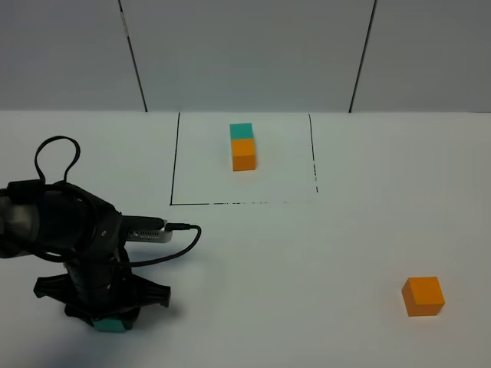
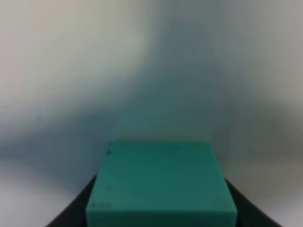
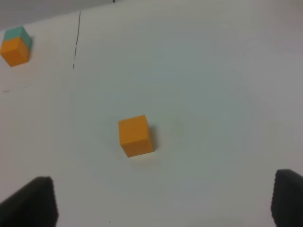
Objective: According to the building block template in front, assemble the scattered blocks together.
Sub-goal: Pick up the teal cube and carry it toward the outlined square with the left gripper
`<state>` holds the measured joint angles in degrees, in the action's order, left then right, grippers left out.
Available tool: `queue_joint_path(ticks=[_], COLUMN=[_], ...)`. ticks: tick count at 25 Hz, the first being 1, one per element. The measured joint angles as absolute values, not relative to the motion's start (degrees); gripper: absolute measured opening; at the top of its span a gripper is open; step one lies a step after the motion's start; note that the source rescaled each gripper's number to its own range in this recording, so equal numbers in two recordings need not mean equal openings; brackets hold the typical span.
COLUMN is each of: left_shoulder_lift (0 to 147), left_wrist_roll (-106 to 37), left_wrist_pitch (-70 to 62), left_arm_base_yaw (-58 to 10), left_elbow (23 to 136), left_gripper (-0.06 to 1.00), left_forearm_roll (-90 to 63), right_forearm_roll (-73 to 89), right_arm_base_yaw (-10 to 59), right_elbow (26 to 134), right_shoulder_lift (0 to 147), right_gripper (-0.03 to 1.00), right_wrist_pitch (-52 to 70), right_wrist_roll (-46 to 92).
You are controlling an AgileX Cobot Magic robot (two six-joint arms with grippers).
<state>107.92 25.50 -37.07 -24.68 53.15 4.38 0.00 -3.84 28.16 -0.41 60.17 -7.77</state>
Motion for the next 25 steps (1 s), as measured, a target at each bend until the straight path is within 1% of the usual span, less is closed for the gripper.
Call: queue_joint_path(ticks=[3, 5, 12, 17, 22, 25], left_shoulder_lift=[105.76, 103.87, 103.11, 107.31, 113.47, 118.15], left_wrist_roll=[22.65, 17.45, -11.25, -24.17, -36.11, -39.17], left_wrist_pitch=[-41.12, -44.4, -58.85, -61.18, -61.58, -62.12], left_arm_base_yaw=[-24.63, -24.57, -24.57, -24.92, -28.68, -30.74], left_elbow=[55.36, 58.31, 73.02, 80.15, 85.06, 90.24], left_gripper=[0.0, 0.0, 0.0, 0.0, 0.0, 0.0], left_forearm_roll=[5.56, 5.76, 5.93, 4.6, 3.98, 4.06], right_forearm_roll=[0.0, 0.0, 0.0, 0.0, 0.0, 0.0], right_arm_base_yaw=[-3.84, -3.84, -3.84, -3.84, -3.84, -3.84], right_elbow=[28.16, 28.16, 28.16, 28.16, 28.16, 28.16], right_shoulder_lift=[-0.41, -0.41, -0.41, -0.41, -0.41, -0.41], right_gripper=[0.81, 0.81, 0.81, 0.81, 0.81, 0.81], right_wrist_pitch=[60.17, 60.17, 60.17, 60.17, 60.17, 60.17], right_wrist_roll=[-7.77, -7.77, -7.77, -7.77, -7.77, -7.77])
